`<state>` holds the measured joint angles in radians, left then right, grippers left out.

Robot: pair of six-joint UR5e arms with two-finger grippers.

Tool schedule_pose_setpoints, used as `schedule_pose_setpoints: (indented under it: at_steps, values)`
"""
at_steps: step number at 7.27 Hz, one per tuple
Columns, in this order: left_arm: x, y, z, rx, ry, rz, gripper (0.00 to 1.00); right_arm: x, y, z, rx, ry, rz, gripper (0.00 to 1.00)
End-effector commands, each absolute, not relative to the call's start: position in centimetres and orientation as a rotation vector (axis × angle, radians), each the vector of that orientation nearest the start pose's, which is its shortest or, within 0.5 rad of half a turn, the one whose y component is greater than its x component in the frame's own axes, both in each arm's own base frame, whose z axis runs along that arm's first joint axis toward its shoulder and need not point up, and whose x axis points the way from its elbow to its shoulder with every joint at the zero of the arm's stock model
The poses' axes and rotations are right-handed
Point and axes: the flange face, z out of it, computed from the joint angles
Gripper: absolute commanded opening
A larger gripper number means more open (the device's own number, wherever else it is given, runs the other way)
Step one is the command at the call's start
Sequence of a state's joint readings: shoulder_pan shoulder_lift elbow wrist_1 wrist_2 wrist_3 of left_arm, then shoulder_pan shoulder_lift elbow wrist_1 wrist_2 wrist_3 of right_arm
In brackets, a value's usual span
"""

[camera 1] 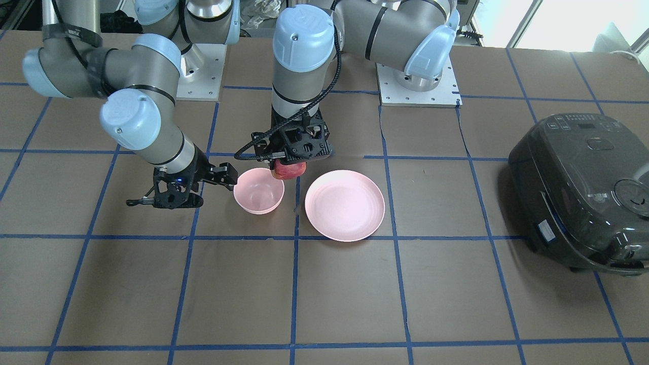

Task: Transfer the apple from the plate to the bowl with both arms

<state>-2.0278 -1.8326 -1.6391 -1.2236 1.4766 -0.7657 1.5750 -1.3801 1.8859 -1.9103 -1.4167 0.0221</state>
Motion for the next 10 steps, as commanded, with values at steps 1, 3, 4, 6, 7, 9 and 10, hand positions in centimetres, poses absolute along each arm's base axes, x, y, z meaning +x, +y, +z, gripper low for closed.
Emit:
schedule_pose_setpoints:
  at_steps: [1, 3, 4, 6, 7, 9, 10]
  values:
    - [-41.4, -43.6, 31.8, -0.559, 3.15, 0.137, 0.0, 11.6, -52.3, 33.8, 0.128, 2.999, 0.241, 1.0]
    - [-43.1, -44.2, 28.3, -0.604, 3.146, 0.163, 0.0, 9.8, -53.1, 39.6, 0.147, 3.08, 0.235, 1.0]
    - [-43.6, -45.2, 27.0, -0.629, 3.16, 0.131, 0.0, 9.8, -53.7, 41.9, 0.146, 3.091, 0.182, 1.0]
    - [-44.4, -46.5, 24.6, -0.675, 3.176, 0.099, 0.0, 9.6, -53.9, 42.7, 0.15, 3.094, 0.165, 1.0]
    - [-44.5, -46.6, 23.6, -0.647, 3.17, 0.117, 0.0, 9.6, -53.7, 43.2, 0.15, 3.096, 0.148, 1.0]
    - [-44.5, -46.5, 22.9, -0.649, 3.16, 0.135, 0.0, 9.6, -53.8, 43.4, 0.155, 3.085, 0.138, 1.0]
    - [-44.3, -46.2, 22.8, -0.646, 3.15, 0.149, 0.04, 9.6, -53.8, 43.4, 0.155, 3.091, 0.138, 1.0]
